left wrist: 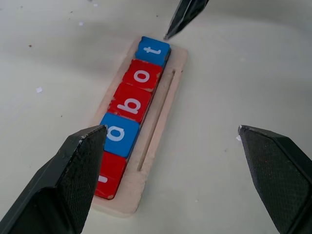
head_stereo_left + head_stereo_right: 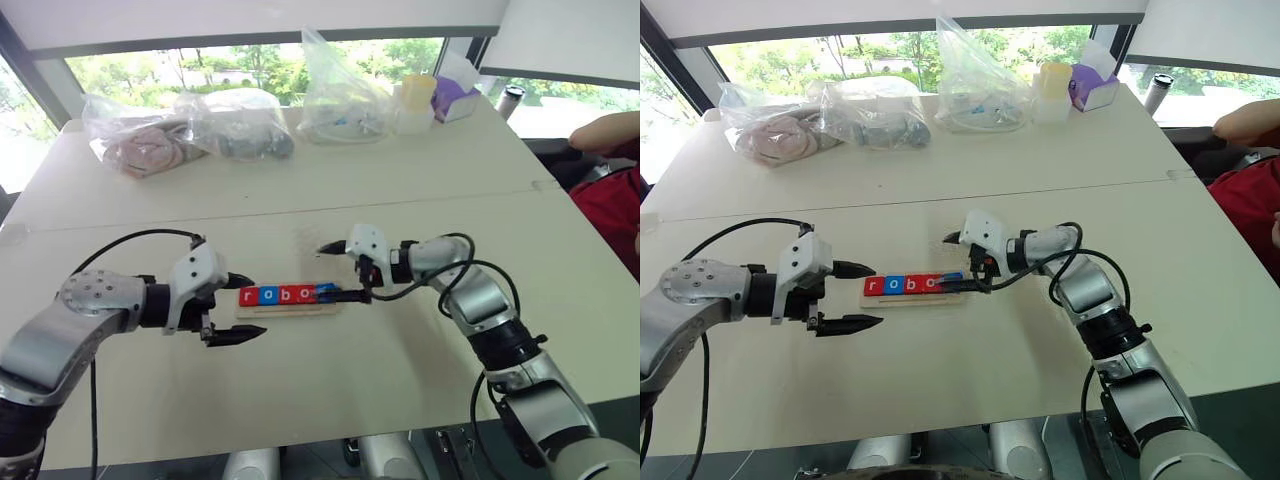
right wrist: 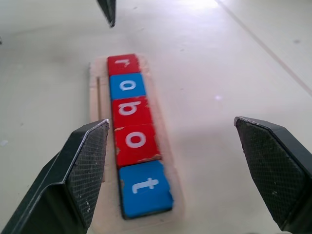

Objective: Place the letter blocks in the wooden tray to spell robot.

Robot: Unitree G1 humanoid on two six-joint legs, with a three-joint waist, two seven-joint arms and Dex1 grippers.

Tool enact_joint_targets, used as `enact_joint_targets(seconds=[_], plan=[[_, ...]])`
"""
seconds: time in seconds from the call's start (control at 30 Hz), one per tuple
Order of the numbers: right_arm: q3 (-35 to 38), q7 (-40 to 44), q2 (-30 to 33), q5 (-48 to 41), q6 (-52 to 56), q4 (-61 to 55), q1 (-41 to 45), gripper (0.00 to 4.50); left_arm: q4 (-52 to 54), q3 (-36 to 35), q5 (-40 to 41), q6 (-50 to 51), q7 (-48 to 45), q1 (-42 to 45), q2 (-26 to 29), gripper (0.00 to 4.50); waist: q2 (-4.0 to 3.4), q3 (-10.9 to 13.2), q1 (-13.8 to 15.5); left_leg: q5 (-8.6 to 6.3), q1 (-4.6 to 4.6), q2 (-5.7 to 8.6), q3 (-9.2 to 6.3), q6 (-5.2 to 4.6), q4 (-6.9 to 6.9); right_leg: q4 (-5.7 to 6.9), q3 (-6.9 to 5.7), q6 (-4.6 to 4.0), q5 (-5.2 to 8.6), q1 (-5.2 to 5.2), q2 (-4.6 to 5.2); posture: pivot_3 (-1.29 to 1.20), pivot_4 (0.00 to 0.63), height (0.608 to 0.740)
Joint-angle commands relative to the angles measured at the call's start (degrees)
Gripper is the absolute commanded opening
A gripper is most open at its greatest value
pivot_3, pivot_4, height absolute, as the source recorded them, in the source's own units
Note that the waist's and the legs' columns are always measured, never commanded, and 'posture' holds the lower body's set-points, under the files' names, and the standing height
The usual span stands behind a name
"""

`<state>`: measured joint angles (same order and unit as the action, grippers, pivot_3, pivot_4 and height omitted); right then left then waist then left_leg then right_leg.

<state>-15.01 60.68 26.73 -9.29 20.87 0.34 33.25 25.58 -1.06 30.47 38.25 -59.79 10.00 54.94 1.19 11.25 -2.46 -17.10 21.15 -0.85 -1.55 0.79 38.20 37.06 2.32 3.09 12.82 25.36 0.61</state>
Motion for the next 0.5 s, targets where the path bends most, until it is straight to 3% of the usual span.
enact_joint_targets(seconds=[0.03, 0.5], plan=[[2.5, -2.9, 3.1, 1.6, -0.9, -3.2, -2.3, 4.20, -1.3, -2.8, -0.3, -1.3, -1.1, -0.5, 1.7, 4.50, 0.00, 0.0, 0.0, 0.00, 0.01, 0.00, 0.00, 0.00, 0.00, -0.01, -0.01, -0.01, 0.01, 0.00, 0.01, 0.00, 0.150, 0.740], [-0.1, -5.6, 2.7, 5.5, -5.9, 2.0, -3.7, 4.20, -2.2, -3.6, -0.2, -1.3, -0.8, -1.0, 1.8, 4.50, 0.00, 0.0, -0.1, 0.00, 0.00, 0.00, 0.03, 0.00, -0.01, 0.00, 0.01, -0.02, 0.02, 0.02, -0.01, 0.00, 0.150, 0.740]])
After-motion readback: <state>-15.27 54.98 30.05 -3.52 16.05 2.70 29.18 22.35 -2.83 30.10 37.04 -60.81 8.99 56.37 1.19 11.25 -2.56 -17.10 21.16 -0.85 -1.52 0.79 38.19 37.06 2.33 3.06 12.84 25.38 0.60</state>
